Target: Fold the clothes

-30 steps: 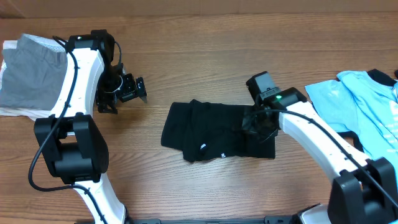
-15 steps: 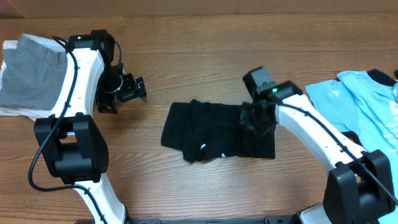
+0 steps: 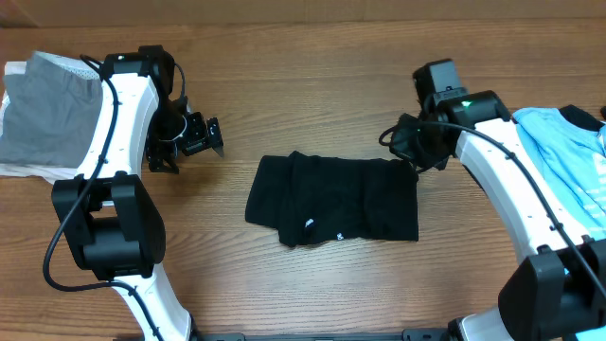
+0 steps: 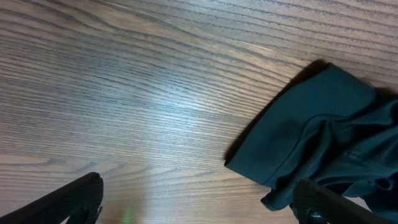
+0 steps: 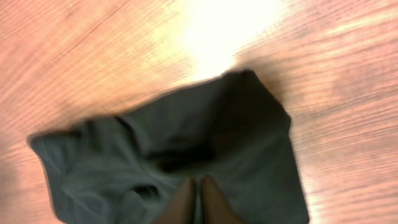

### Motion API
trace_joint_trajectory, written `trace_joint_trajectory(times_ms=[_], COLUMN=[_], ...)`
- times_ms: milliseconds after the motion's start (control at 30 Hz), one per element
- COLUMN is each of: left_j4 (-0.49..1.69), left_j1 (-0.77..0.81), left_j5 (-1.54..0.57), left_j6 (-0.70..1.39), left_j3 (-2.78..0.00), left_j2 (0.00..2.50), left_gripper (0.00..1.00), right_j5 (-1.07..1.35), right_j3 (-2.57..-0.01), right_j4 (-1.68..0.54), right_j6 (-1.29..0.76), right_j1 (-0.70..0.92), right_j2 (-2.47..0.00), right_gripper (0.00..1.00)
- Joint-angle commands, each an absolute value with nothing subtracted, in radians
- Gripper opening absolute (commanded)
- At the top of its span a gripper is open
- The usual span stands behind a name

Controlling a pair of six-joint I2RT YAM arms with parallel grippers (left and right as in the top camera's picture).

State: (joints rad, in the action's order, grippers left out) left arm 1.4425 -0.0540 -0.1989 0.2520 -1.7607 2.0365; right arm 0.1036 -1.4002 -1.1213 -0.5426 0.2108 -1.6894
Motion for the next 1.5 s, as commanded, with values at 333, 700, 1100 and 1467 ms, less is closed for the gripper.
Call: trace_joint_trajectory(times_ms=[333, 700, 1100, 1467], left_j4=[1.439, 1.443, 1.454, 1.454], left_j1=[-0.050, -0.050, -0.050, -0.050], left_j5=[-0.211, -0.211, -0.211, -0.211], left_j6=[0.248, 0.247, 0.247, 0.247], left_j3=[-1.783, -1.783, -1.783, -1.783], left_j2=[2.034, 2.034, 2.034, 2.034], left_gripper=[1.00, 1.00, 1.00, 1.00], right_j5=[0.223, 0.256, 0.159, 0.231], right_j3=[-1.204, -1.106, -1.317, -1.131], right_j4=[-0.911, -0.689, -1.052, -0.999], right_j6=[-0.524, -0.554, -0.519, -0.493], right_j1=[0.220, 0.221, 0.199, 0.272], right_j2=[-1.731, -1.795, -1.571, -1.558], right_gripper=[0.06, 0.04, 0.11, 0.18])
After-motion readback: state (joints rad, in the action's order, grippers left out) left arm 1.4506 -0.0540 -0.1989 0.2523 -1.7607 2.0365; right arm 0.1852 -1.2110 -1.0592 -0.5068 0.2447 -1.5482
